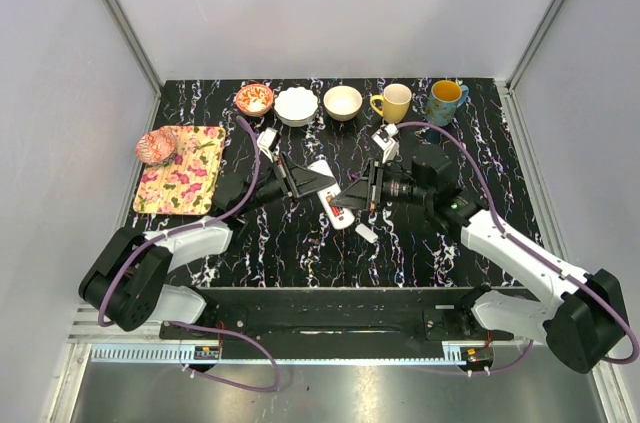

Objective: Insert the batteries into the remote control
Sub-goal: Load the battery into the remote control.

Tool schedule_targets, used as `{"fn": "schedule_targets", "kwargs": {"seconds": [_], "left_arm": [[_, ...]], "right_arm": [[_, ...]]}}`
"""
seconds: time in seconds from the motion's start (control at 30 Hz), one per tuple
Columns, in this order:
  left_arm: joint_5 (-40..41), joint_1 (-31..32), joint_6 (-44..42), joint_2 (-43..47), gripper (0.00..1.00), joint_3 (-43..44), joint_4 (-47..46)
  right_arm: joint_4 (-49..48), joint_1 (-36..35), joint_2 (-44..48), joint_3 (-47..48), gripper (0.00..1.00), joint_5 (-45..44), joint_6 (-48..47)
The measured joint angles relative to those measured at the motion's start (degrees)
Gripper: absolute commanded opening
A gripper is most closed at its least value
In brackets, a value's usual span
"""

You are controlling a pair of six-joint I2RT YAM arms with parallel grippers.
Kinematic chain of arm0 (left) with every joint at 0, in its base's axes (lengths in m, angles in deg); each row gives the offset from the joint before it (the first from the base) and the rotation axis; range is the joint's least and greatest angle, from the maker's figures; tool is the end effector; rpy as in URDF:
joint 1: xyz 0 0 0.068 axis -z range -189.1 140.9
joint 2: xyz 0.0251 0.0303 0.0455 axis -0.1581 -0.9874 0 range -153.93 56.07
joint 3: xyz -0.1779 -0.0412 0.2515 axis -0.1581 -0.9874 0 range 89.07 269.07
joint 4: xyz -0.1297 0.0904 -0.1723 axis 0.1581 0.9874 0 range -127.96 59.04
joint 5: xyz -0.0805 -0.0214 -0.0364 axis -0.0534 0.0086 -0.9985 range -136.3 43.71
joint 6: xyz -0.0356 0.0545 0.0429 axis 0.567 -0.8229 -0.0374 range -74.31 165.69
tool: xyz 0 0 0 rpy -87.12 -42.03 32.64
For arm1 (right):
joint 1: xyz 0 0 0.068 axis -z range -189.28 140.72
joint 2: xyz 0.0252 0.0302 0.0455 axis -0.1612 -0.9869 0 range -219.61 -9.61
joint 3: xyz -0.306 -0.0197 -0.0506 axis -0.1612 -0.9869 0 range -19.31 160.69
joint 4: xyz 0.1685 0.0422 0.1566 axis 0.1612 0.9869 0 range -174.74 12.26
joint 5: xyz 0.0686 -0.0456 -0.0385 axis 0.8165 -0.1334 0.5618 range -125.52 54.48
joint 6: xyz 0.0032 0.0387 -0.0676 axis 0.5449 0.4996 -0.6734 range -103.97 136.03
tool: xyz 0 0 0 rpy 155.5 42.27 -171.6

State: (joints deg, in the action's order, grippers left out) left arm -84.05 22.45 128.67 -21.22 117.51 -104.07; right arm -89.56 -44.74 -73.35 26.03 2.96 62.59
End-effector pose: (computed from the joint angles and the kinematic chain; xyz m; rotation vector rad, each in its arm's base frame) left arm 0.2013 -0.1714 0.3241 -0.0239 1.6836 -2.0267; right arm 0.1647 0.1682 0.3445 -0.3531 2.0422 1.5587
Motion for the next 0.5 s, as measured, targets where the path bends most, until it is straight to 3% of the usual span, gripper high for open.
{"fn": "schedule_targets", "kwargs": {"seconds": [0.07, 0.13, 0.17, 0.2, 0.3, 0.5], "left_arm": [[0.0, -0.2, 0.0, 0.0, 0.0, 0.0, 0.4], [0.1, -0.3, 0.0, 0.0, 0.0, 0.0, 0.5], [0.2, -0.3, 0.0, 0.0, 0.0, 0.0, 0.5], [0.2, -0.3, 0.0, 0.1, 0.0, 0.0, 0.5], [0.4, -0.2, -1.2, 0.9, 0.0, 0.0, 2.5], [0.5, 0.0, -2.7, 1.8, 0.0, 0.0, 7.0]], "right_arm": [[1.9, 0.0, -0.7, 1.3, 0.05, 0.0, -1.0], [4.0, 0.0, -1.3, 2.7, 0.11, -0.3, -2.5], [5.2, 0.0, -1.5, 3.4, 0.17, -0.4, -3.3], [6.1, 0.0, -1.5, 3.9, 0.35, -0.5, -3.8], [7.2, -0.1, -1.5, 4.3, 0.52, -1.0, -4.8], [9.4, -0.1, -2.4, 4.3, 0.55, -2.9, -4.7]]}}
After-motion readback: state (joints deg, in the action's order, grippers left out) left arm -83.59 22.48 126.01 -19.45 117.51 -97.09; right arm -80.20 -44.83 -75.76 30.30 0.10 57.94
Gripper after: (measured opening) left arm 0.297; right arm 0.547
